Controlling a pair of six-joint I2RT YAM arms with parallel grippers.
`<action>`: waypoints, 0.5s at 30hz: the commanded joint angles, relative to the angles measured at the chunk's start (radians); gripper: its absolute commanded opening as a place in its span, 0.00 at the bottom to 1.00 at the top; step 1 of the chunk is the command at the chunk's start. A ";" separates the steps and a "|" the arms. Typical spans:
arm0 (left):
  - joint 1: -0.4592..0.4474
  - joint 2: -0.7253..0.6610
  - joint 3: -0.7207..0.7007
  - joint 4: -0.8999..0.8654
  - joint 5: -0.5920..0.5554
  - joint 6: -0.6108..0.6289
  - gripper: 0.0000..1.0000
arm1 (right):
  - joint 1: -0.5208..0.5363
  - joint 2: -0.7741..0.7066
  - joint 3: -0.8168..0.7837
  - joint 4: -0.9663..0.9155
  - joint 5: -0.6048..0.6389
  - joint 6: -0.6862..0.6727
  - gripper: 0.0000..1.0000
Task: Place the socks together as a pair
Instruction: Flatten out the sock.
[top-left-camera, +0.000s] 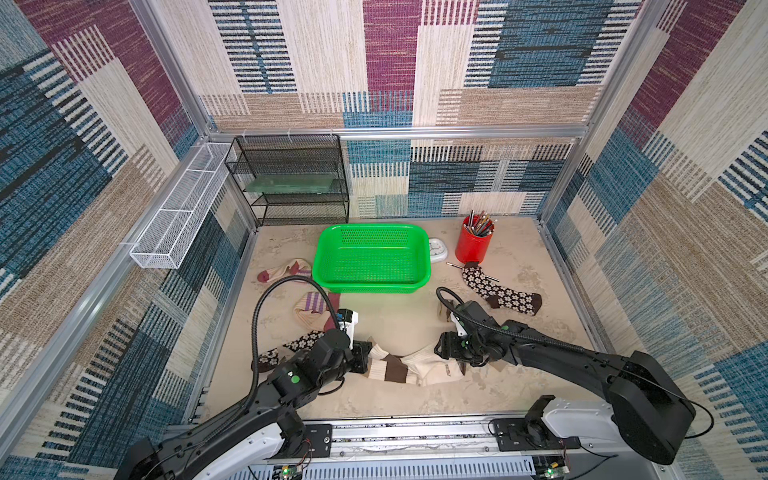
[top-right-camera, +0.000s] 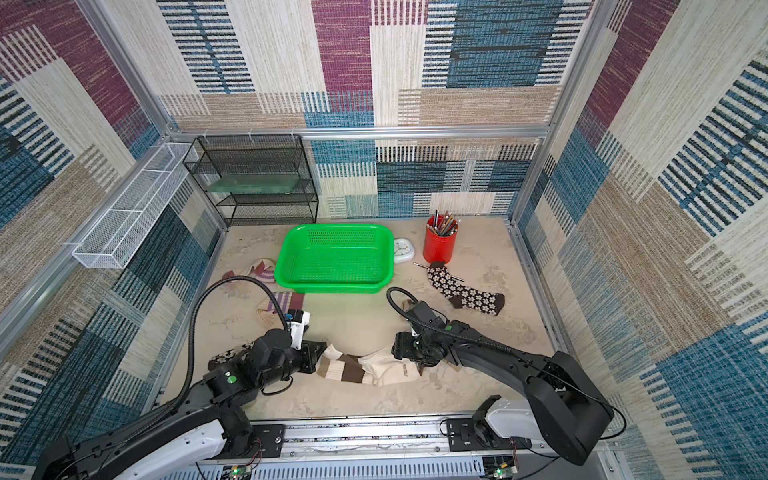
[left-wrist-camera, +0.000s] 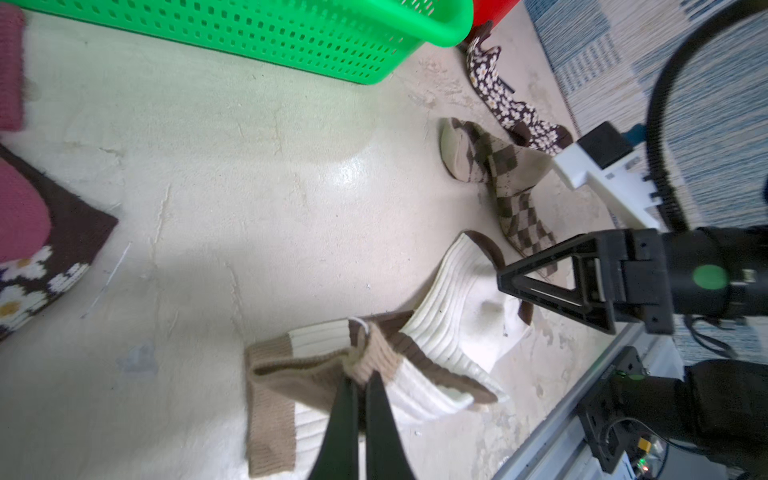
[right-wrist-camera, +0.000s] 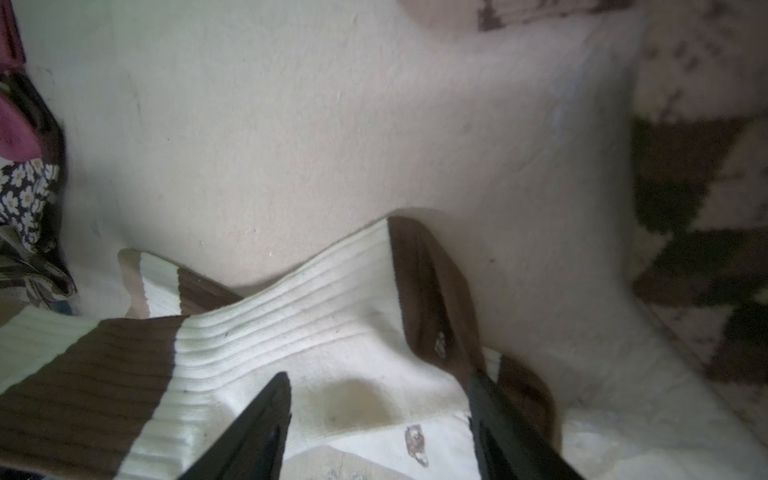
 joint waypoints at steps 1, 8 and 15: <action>0.000 -0.094 -0.047 -0.013 0.016 -0.003 0.04 | 0.002 0.026 0.004 0.006 0.040 0.021 0.66; -0.002 -0.162 -0.069 -0.159 0.054 -0.021 0.08 | 0.006 0.062 0.012 0.035 0.068 0.049 0.59; -0.007 -0.210 -0.082 -0.251 0.115 -0.044 0.13 | 0.027 0.091 0.020 0.072 0.071 0.061 0.55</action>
